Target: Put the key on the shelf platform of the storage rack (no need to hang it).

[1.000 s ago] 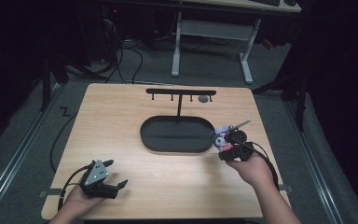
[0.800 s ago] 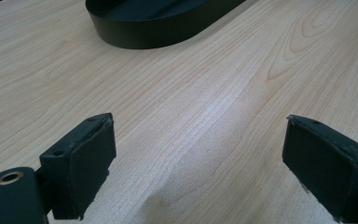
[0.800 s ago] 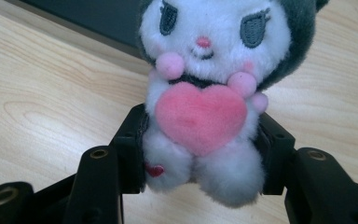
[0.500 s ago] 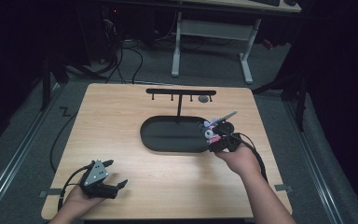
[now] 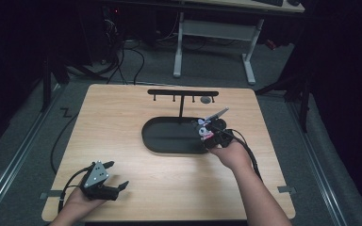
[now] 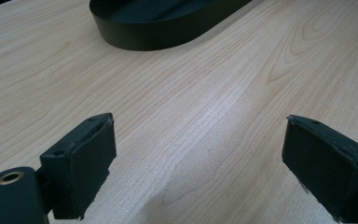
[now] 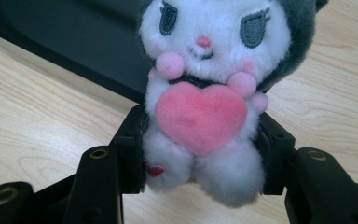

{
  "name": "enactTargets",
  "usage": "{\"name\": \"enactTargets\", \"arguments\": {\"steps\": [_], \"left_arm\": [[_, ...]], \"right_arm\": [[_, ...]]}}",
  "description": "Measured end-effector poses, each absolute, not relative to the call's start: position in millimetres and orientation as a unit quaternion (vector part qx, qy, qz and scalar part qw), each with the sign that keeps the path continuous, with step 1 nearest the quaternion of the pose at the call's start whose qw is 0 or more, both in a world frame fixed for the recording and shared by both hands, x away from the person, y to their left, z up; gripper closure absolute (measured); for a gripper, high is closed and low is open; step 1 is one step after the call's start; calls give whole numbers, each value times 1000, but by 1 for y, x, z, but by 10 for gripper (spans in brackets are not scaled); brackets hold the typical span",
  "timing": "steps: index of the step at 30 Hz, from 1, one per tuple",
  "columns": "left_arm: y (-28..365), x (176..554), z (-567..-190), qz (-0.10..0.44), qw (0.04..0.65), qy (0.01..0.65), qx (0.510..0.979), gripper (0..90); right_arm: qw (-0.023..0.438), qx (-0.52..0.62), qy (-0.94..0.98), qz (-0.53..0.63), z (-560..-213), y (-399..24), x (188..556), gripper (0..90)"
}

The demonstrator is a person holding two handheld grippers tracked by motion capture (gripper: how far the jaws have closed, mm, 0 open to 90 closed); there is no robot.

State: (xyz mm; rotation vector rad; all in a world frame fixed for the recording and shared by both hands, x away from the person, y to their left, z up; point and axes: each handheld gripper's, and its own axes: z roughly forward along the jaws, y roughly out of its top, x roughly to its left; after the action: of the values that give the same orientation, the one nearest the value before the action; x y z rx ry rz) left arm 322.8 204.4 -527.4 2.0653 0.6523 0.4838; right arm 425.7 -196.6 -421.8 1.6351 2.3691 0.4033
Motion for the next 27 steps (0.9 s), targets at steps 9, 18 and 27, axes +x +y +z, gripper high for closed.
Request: {"name": "enactTargets", "arguments": {"steps": [9, 18, 27], "left_arm": [[205, 323, -527, 195, 446, 263, 833, 106], [205, 323, -527, 193, 448, 263, 833, 106], [206, 324, -527, 189, 453, 265, 830, 106]], "right_arm": [[112, 556, 811, 140, -432, -187, 437, 478], [109, 557, 812, 135, -443, -180, 451, 478], [111, 562, 809, 128, -451, -178, 457, 477]]}}
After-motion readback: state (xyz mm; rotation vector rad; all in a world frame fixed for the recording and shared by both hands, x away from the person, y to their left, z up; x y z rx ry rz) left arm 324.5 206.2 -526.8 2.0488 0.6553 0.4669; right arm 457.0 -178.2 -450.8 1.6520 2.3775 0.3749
